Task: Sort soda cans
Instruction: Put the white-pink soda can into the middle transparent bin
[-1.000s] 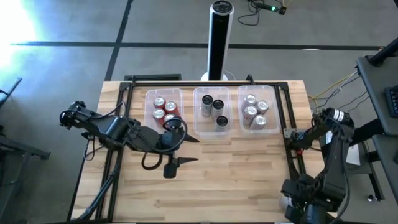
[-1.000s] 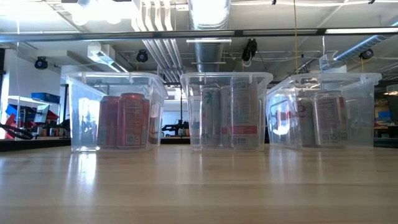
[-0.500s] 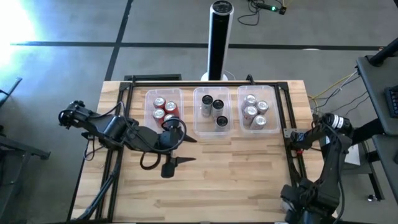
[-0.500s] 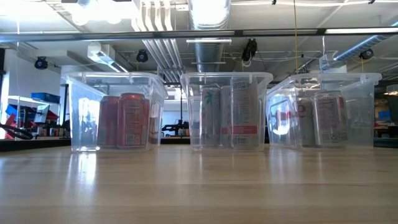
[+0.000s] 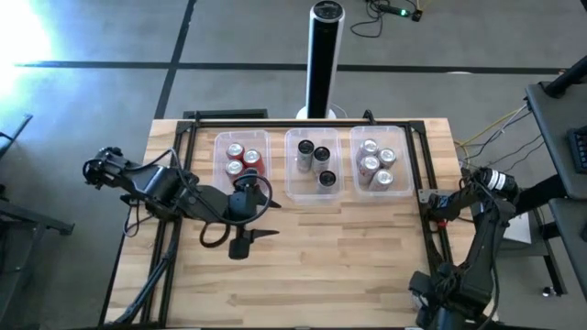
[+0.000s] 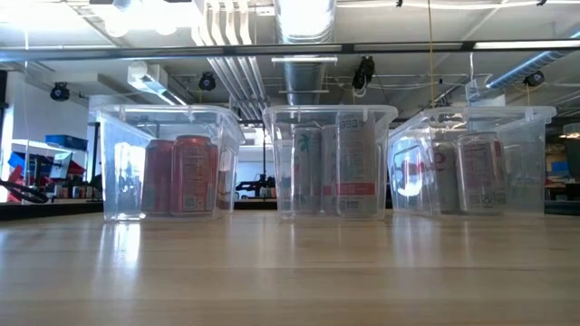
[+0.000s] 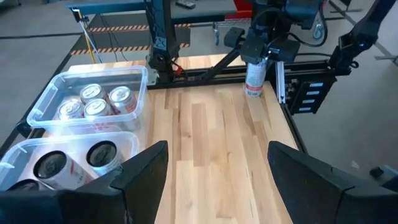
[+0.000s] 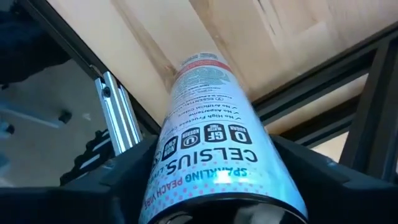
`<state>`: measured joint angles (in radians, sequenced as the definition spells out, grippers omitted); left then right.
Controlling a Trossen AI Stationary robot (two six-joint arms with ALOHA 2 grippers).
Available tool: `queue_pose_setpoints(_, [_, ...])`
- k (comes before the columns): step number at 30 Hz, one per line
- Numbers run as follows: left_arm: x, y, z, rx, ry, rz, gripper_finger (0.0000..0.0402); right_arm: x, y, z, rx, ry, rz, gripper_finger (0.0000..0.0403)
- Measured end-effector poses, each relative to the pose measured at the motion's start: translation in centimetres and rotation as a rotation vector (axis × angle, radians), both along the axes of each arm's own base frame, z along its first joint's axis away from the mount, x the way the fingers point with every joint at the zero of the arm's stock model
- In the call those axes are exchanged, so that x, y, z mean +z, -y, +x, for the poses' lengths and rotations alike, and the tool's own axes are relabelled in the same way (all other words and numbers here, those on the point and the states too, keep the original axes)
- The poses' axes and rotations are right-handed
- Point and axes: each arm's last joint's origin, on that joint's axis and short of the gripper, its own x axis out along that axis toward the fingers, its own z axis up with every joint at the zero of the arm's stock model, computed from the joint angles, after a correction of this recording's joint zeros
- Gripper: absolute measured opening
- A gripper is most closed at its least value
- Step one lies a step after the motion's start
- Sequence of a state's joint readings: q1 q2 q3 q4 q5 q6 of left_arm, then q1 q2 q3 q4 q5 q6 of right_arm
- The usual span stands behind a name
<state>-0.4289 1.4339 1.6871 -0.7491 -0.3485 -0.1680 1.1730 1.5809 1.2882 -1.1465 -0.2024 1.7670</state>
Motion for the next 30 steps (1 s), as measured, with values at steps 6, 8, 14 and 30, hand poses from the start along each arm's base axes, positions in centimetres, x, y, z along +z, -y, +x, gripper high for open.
queue_pose_setpoints(6, [0.6, -0.3, -1.3, -0.012, 0.003, 0.009, 0.0260, 1.1, 0.8, 2.7, 0.006, -0.015, 0.065, 0.0238])
queue_pose_setpoints(8, [0.9, -0.5, -1.7, -0.010, 0.014, 0.006, 0.0260, 2.0, 1.6, 4.4, 0.019, 0.006, 0.086, 0.0238])
queue_pose_setpoints(14, [1.4, -1.0, -2.5, 0.019, 0.042, 0.021, 0.0260, 5.9, 5.4, 11.3, 0.094, 0.239, 0.155, 0.0238])
queue_pose_setpoints(30, [1.1, -1.1, -3.3, 0.084, -0.010, -0.064, 0.0260, 17.0, 18.9, 19.8, 0.286, 0.802, -0.139, 0.0238])
